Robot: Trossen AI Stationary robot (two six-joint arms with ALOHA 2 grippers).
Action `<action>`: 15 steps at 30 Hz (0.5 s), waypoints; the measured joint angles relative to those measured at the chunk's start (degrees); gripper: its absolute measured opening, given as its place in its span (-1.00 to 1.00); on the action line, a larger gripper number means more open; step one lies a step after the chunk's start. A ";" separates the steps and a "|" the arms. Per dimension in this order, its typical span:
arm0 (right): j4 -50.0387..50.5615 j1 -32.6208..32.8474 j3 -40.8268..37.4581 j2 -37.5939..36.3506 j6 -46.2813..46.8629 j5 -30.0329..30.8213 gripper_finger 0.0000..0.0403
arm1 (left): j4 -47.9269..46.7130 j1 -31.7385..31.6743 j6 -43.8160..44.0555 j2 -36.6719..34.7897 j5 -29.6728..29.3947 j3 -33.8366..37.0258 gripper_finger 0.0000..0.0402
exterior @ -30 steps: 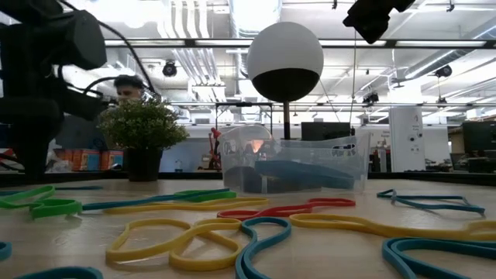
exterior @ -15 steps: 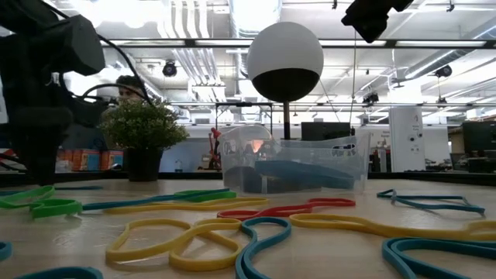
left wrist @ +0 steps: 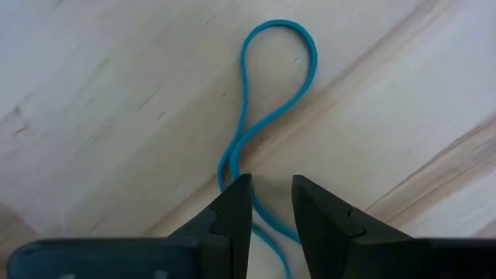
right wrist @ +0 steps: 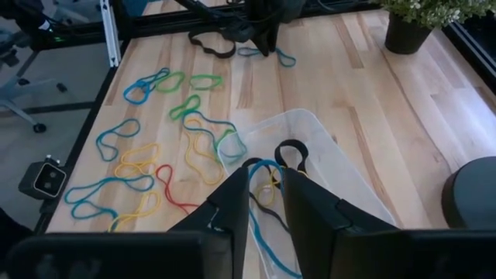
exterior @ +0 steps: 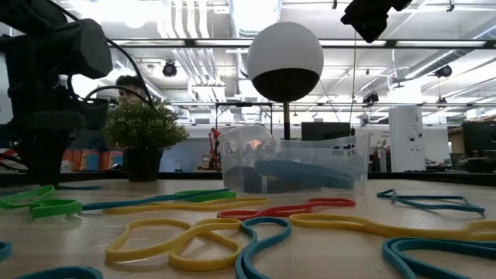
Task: Pick and place rubber bands into bin
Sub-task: Put the blue rubber band into the transparent bin
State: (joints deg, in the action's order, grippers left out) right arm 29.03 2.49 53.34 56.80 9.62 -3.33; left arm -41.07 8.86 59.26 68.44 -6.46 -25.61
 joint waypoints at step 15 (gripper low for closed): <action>-1.06 0.01 0.00 0.02 0.51 -0.13 -0.66 | 1.39 0.04 -0.09 2.00 0.35 -1.18 -1.00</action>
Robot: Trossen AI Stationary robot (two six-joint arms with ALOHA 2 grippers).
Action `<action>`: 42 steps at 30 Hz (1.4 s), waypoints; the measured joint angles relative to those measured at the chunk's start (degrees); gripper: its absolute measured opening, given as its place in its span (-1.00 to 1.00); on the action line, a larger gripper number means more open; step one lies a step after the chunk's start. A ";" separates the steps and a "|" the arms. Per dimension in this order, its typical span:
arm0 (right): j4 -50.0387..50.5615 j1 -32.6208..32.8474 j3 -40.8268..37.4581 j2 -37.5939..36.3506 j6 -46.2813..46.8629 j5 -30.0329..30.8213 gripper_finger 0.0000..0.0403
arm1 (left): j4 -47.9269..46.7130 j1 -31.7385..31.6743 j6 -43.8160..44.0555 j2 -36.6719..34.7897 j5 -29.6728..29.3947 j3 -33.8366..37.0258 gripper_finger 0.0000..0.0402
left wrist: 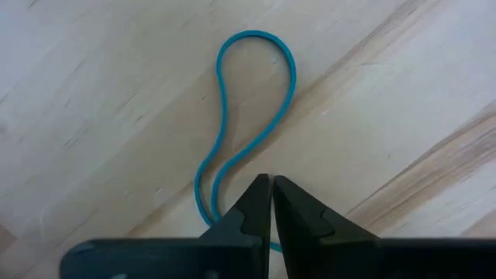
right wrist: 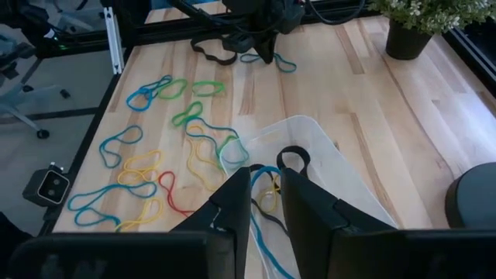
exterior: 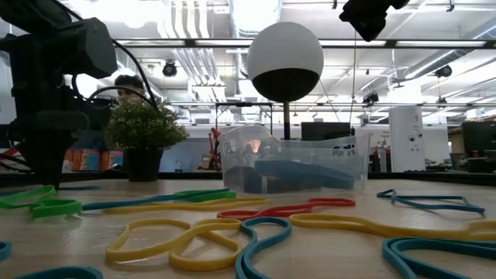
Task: Pick and place rubber bands into bin
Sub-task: Put the blue rubber band into the transparent bin
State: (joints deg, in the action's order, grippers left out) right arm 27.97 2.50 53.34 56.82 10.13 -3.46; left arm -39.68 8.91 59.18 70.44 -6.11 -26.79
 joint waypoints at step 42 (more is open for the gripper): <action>0.05 -0.02 0.00 0.00 -0.16 0.11 -0.66 | -9.21 -0.81 -6.00 3.39 -2.43 -4.97 -0.26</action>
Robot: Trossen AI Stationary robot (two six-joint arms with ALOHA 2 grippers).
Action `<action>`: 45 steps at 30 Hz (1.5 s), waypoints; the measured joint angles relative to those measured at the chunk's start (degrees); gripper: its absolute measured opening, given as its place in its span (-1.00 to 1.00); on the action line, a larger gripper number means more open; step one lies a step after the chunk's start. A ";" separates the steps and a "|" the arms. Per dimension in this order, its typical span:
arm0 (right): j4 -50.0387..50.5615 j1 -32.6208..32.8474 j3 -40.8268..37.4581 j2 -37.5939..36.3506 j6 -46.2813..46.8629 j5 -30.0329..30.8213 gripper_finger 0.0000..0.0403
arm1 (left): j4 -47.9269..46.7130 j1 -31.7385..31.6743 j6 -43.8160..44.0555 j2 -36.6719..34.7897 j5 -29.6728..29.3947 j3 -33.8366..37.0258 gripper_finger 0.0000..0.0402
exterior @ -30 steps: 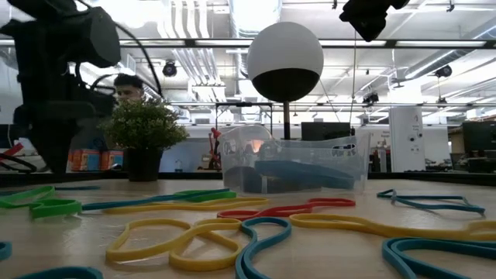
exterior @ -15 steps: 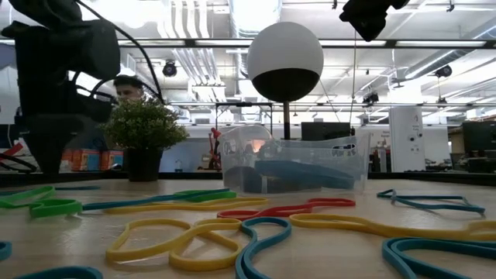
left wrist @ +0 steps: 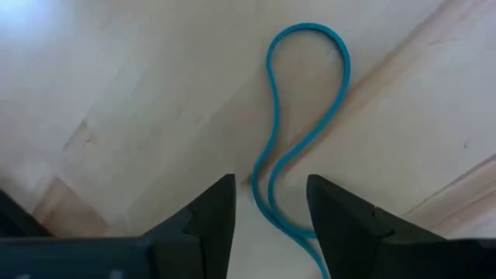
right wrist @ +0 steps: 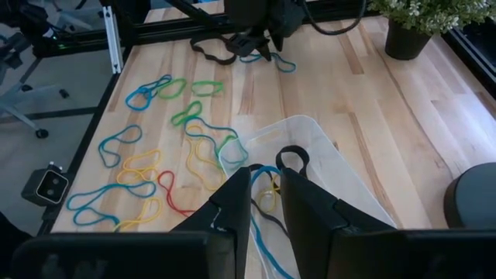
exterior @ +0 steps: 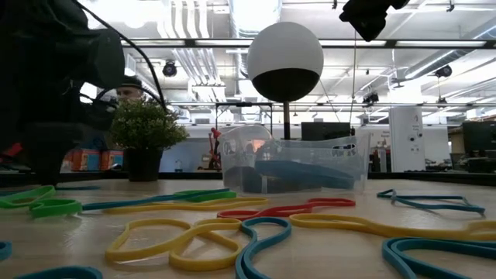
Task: Pick and place rubber bands into bin
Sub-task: Put the blue rubber band into the transparent bin
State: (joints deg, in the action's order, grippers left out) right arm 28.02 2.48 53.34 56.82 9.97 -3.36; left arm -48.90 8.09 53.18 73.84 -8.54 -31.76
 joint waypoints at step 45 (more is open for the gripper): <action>0.12 0.02 0.00 0.00 1.84 -0.11 -0.66 | 1.70 -3.56 -2.49 3.68 6.11 0.53 -1.00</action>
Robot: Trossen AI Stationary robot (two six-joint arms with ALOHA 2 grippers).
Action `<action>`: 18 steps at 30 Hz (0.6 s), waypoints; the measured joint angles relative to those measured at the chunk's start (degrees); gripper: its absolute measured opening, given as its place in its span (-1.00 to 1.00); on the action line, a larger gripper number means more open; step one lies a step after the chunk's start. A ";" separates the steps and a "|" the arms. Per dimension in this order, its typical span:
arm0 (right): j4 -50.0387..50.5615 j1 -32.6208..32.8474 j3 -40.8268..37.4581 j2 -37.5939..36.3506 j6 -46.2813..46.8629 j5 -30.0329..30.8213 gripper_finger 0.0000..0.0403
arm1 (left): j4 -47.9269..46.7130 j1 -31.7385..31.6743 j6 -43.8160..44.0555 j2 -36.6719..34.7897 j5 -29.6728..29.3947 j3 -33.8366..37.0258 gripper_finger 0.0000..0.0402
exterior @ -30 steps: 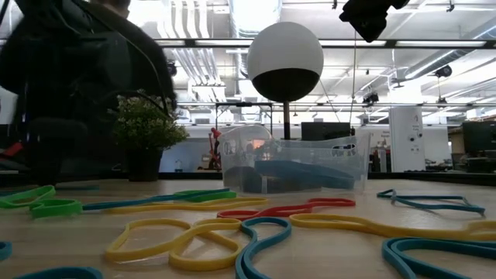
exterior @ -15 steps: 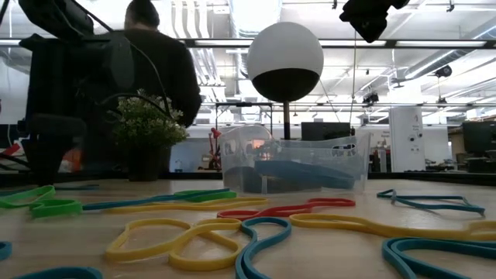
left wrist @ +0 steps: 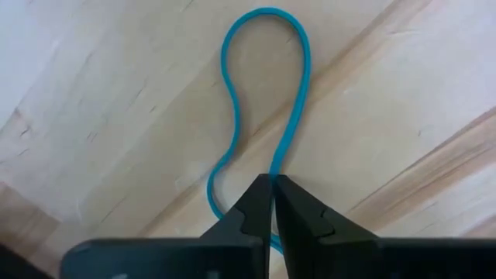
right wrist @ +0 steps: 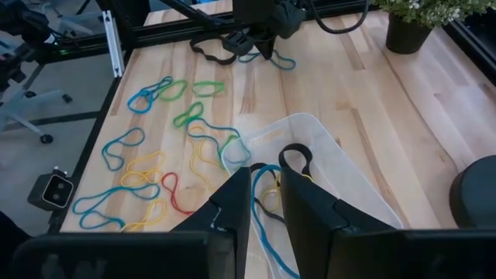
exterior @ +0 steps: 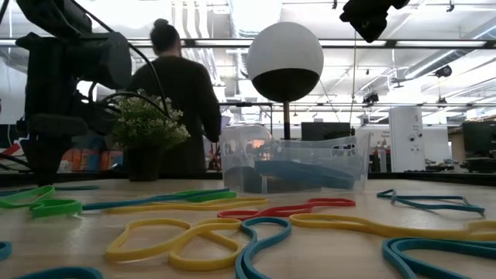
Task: Pick and place rubber bands into bin
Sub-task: Put the blue rubber band into the transparent bin
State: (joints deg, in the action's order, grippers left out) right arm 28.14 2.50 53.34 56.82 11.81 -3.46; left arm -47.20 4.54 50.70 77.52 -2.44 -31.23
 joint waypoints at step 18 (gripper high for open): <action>0.13 -0.01 0.00 -0.02 -0.23 0.02 -0.66 | -1.93 -0.04 -0.71 0.04 -3.26 -11.85 -1.00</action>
State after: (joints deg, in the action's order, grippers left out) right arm 28.27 2.48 53.34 56.80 11.57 -3.44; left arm -49.12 4.49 49.98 77.56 -5.69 -43.08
